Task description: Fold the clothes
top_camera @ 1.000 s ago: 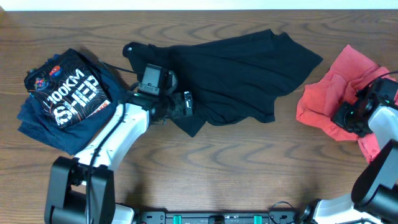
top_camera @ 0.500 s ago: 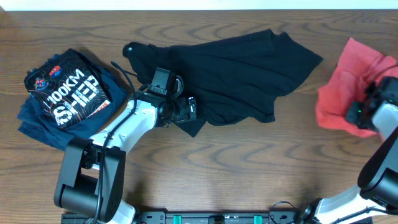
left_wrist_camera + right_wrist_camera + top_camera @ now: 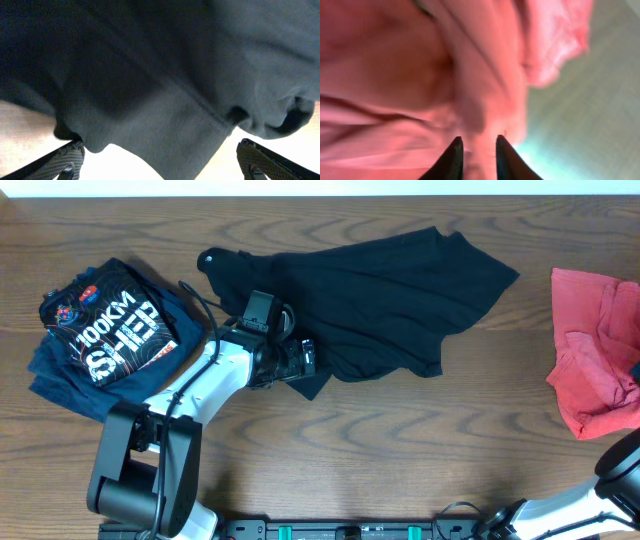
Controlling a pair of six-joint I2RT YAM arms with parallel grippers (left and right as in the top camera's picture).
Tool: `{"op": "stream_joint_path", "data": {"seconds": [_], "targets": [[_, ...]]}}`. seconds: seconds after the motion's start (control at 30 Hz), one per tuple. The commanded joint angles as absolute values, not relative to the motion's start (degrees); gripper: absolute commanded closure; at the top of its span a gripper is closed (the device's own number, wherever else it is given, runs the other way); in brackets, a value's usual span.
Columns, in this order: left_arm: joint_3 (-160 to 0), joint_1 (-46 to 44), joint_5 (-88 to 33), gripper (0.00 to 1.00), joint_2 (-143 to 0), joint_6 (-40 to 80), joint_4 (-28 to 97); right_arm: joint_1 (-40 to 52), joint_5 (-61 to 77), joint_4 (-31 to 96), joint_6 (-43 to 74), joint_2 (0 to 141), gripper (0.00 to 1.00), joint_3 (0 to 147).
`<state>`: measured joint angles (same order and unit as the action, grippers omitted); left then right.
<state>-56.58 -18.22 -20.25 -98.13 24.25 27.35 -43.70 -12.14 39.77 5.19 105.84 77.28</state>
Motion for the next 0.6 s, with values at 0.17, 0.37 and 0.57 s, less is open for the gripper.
{"op": "stream_joint_path", "data": {"seconds": [0.17, 0.37, 0.57], "targets": [[-55.6, -18.8, -21.0, 0.02, -98.5, 30.0, 28.6, -36.6, 11.1, 40.9, 2.7, 99.1, 0.59, 81.6], [-55.5, -20.9, -20.9, 0.01, -100.0, 32.9, 27.9, -32.5, 11.4, 45.5, 2.7, 97.9, 0.61, 81.6], [-55.5, -23.2, -19.9, 0.05, -104.2, 34.7, 27.4, -30.6, 11.4, 50.2, 2.4, 97.9, 0.61, 81.5]]}}
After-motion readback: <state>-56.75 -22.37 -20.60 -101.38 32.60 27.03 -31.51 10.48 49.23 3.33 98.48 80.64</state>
